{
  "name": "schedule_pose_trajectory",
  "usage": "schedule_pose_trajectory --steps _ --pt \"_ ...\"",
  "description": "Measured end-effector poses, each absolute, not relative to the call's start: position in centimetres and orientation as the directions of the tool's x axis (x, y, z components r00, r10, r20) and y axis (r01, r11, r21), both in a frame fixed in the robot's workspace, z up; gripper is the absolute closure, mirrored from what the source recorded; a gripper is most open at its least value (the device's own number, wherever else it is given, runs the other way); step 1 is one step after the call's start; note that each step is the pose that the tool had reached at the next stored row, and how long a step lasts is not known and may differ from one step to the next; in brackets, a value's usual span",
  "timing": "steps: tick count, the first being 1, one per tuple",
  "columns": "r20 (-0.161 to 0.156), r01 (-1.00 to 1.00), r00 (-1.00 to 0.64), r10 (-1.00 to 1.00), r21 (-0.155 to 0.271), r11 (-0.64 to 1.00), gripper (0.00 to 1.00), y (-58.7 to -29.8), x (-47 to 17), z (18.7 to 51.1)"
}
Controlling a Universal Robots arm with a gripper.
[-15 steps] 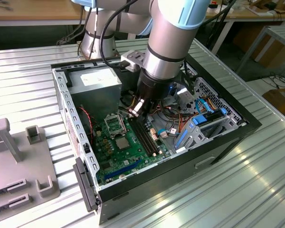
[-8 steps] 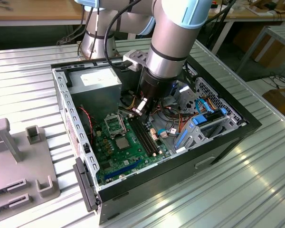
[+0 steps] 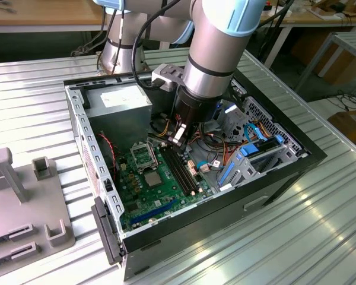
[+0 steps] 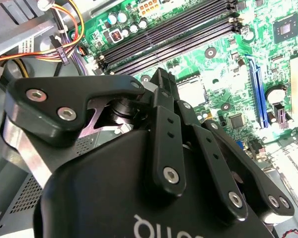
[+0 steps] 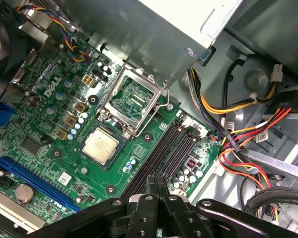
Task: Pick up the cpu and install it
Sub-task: 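Close the cpu cover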
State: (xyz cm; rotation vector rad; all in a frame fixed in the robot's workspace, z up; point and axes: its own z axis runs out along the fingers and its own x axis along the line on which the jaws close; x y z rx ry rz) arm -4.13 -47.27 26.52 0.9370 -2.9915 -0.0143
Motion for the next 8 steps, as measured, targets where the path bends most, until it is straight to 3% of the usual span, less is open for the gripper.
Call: schedule_pose_trajectory --steps 8 --pt "0.004 -0.573 -0.819 -0.573 0.011 0.819 0.89 -47.27 -4.13 26.52"
